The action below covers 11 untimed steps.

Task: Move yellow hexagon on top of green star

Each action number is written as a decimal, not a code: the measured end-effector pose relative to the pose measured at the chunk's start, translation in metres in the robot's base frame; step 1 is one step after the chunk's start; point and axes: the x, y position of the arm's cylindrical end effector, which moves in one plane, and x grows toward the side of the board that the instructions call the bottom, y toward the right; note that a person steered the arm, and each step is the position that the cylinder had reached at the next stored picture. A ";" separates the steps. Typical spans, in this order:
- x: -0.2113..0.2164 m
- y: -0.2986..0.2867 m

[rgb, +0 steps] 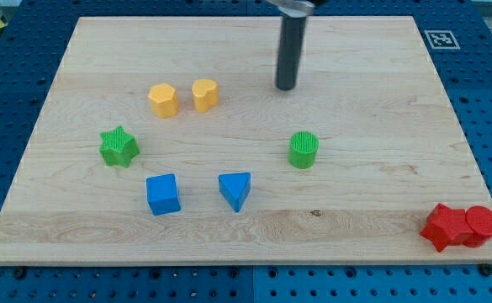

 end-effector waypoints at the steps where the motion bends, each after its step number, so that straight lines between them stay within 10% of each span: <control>1: -0.008 -0.040; 11: 0.062 -0.162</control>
